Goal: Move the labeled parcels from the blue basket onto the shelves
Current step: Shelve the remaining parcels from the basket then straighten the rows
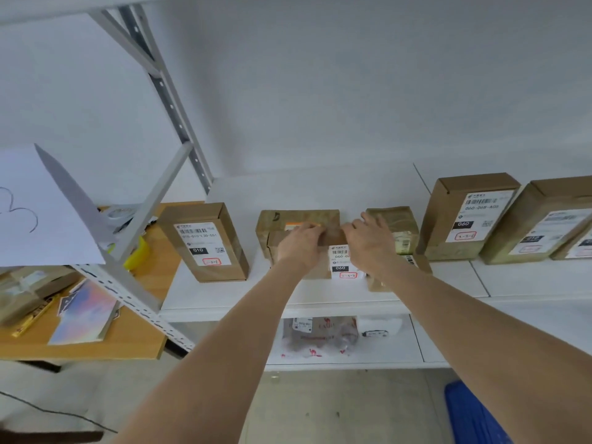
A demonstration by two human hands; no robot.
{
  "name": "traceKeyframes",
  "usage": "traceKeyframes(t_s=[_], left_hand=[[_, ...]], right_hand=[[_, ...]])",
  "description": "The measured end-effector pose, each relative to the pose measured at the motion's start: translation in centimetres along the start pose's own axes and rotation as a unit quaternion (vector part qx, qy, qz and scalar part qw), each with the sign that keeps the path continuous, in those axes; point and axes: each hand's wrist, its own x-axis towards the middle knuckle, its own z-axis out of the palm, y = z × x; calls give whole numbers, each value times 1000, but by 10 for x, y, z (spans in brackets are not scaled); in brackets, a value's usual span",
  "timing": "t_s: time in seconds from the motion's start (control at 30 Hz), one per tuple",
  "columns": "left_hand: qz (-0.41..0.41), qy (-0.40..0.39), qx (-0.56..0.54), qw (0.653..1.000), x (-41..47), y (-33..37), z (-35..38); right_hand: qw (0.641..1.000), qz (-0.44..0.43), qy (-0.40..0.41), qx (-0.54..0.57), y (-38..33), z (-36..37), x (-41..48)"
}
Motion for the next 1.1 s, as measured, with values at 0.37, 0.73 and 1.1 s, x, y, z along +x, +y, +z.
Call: traceKeyframes(t_s=[0.37, 0.73, 1.1], left_hand=[[-29, -20, -5, 999, -17, -35, -18], [-21, 16, -39, 999, -12, -32, -9], [-9, 21, -1, 1000, -1, -12, -3]], right_hand=[[1000, -4, 2, 13, -28, -1, 3], [999, 40, 4, -13, -2, 2, 5], [990, 24, 79, 116, 28, -8, -4]])
